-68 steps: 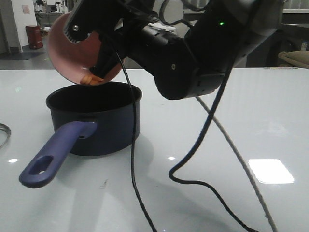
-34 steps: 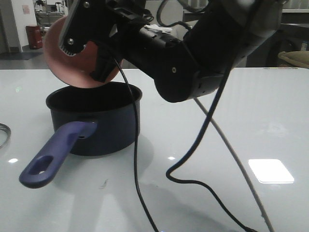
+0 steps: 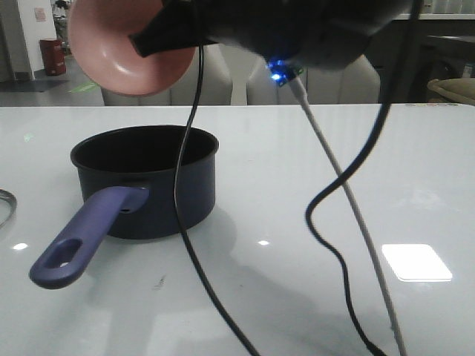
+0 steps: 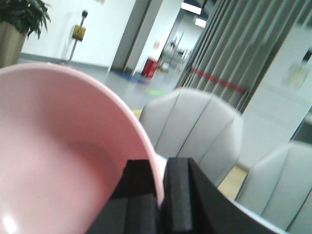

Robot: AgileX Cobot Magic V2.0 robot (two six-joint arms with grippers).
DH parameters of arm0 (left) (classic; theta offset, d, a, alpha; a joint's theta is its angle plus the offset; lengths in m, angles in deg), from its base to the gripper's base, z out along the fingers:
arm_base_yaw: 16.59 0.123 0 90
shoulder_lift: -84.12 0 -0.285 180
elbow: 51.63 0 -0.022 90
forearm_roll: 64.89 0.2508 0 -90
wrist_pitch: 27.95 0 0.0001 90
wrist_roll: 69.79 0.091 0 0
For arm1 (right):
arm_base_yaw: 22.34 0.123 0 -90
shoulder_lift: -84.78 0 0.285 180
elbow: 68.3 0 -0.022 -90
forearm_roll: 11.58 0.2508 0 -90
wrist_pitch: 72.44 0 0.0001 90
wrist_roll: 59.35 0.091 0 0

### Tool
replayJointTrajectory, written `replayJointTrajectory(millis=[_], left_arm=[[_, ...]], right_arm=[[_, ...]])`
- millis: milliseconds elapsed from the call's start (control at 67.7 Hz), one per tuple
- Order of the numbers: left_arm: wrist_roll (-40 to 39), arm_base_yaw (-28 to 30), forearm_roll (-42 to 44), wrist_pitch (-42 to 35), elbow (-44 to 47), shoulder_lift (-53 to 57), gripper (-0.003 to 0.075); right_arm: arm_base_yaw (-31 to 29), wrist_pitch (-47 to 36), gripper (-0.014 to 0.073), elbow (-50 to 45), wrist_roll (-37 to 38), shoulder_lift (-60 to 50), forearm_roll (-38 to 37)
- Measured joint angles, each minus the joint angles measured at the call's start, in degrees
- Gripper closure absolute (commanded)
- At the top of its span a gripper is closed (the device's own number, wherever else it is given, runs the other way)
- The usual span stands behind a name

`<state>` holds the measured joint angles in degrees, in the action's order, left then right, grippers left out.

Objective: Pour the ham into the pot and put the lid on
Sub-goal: 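Carry the empty bowl back and lower it onto the table with the right gripper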

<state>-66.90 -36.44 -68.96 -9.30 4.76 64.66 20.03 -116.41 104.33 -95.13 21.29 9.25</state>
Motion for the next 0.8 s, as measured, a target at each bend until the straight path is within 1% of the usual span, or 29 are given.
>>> replayJointTrajectory(millis=[30, 89, 222, 325, 369, 399, 414, 429, 443, 458, 473, 488, 502, 517, 650, 739, 798], left_arm=[[0.00, 0.00, 0.00, 0.00, 0.00, 0.00, 0.0138], [0.00, 0.00, 0.00, 0.00, 0.00, 0.00, 0.0138], [0.00, 0.00, 0.00, 0.00, 0.00, 0.00, 0.0138], [0.00, 0.00, 0.00, 0.00, 0.00, 0.00, 0.0138], [0.00, 0.00, 0.00, 0.00, 0.00, 0.00, 0.0138], [0.00, 0.00, 0.00, 0.00, 0.00, 0.00, 0.0138], [0.00, 0.00, 0.00, 0.00, 0.00, 0.00, 0.0138], [0.00, 0.00, 0.00, 0.00, 0.00, 0.00, 0.0138], [0.00, 0.00, 0.00, 0.00, 0.00, 0.00, 0.0138], [0.00, 0.00, 0.00, 0.00, 0.00, 0.00, 0.0138], [0.00, 0.00, 0.00, 0.00, 0.00, 0.00, 0.0138], [0.00, 0.00, 0.00, 0.00, 0.00, 0.00, 0.0138], [0.00, 0.00, 0.00, 0.00, 0.00, 0.00, 0.0138], [0.00, 0.00, 0.00, 0.00, 0.00, 0.00, 0.0138], [0.00, 0.00, 0.00, 0.00, 0.00, 0.00, 0.0138], [0.00, 0.00, 0.00, 0.00, 0.00, 0.00, 0.0138], [0.00, 0.00, 0.00, 0.00, 0.00, 0.00, 0.0138]], right_arm=[[0.00, 2.02, 0.0460, 0.00, 0.35, -0.96, 0.96], [-0.13, 9.48, 0.0460, 0.00, 0.41, -3.90, 3.69], [-1.58, 24.28, 0.0461, 0.00, 0.41, -10.01, 6.41], [-4.83, 35.73, 0.0461, 0.00, 0.41, -14.06, 9.59], [-7.49, 41.08, 0.0461, 0.00, 0.41, -15.82, 10.55], [-9.36, 43.53, 0.0461, 0.00, 0.29, -16.59, 10.82], [-9.36, 43.97, 0.0461, 0.00, 0.29, -16.77, 10.94], [-10.89, 46.46, 0.0461, 0.00, 0.29, -17.26, 11.03], [-11.29, 46.46, 0.0461, 0.00, 0.29, -17.42, 11.03], [-12.92, 49.29, 0.0459, 0.00, 0.29, -17.94, 11.17], [-12.92, 49.29, 0.0459, 0.00, 0.29, -17.94, 11.17], [-14.60, 51.56, 0.0459, 0.00, 0.29, -18.46, 11.17], [-14.60, 51.56, 0.0459, 0.00, 0.29, -18.46, 11.17], [-16.30, 53.92, 0.0459, 0.00, 0.29, -18.68, 11.17], [-23.61, 63.82, 0.0458, -0.02, 0.68, -18.78, 10.84], [-27.41, 68.47, 0.0458, -0.22, 2.93, -18.27, 7.77], [-29.35, 70.32, 0.0458, -0.22, 5.80, -17.39, 3.71]])
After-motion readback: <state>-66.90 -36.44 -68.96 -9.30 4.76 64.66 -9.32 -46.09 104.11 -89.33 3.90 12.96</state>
